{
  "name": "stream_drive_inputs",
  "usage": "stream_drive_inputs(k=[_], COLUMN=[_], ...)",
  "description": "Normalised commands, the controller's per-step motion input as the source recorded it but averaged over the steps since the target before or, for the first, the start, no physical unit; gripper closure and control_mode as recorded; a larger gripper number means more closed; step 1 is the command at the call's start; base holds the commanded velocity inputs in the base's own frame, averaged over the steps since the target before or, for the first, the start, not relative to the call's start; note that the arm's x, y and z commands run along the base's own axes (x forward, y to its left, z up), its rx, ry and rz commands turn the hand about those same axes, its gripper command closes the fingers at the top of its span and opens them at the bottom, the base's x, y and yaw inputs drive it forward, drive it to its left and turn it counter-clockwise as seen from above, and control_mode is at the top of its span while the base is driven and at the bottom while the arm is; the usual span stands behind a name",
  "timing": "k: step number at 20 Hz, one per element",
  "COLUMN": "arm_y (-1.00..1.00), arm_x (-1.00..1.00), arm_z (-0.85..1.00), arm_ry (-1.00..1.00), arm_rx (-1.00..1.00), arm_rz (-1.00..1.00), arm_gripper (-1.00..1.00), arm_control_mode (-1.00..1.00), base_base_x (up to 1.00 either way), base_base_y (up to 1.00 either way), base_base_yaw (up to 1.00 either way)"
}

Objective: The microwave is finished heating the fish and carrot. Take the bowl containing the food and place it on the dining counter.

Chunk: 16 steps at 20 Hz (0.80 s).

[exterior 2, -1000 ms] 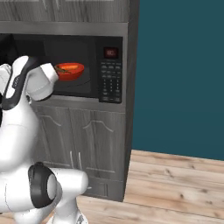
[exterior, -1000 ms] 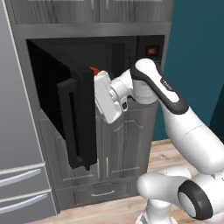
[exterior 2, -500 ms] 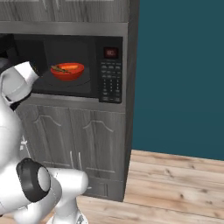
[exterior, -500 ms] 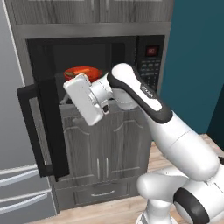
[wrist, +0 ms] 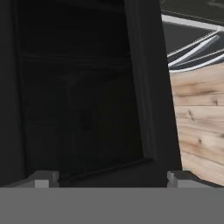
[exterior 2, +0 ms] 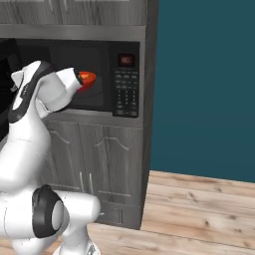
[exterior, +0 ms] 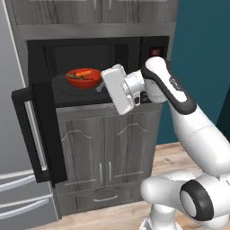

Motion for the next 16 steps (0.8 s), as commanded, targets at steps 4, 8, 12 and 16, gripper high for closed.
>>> stream_drive_inputs(k=[4,8,12,16], arm_y=[-1.00,-0.89,-0.14,0.06], arm_x=[0.61,0.59,0.45,0.39], arm_z=[0.13,0.01,0.00,-0.12], arm_ry=[0.00,-0.02,-0.04,0.00], arm_rx=[-0.01,-0.15,-0.09,-0.03], arm_rz=[-0.25,-0.42,-0.27,-0.03], arm_gripper=[-1.00,-1.00,-1.00,-1.00], arm_control_mode=[-1.00,-1.00,-1.00,-1.00], base_base_x=[0.00,0.00,0.00,0.00], base_base_y=[0.00,0.00,0.00,0.00], base_base_yaw=[0.00,0.00,0.00,0.00])
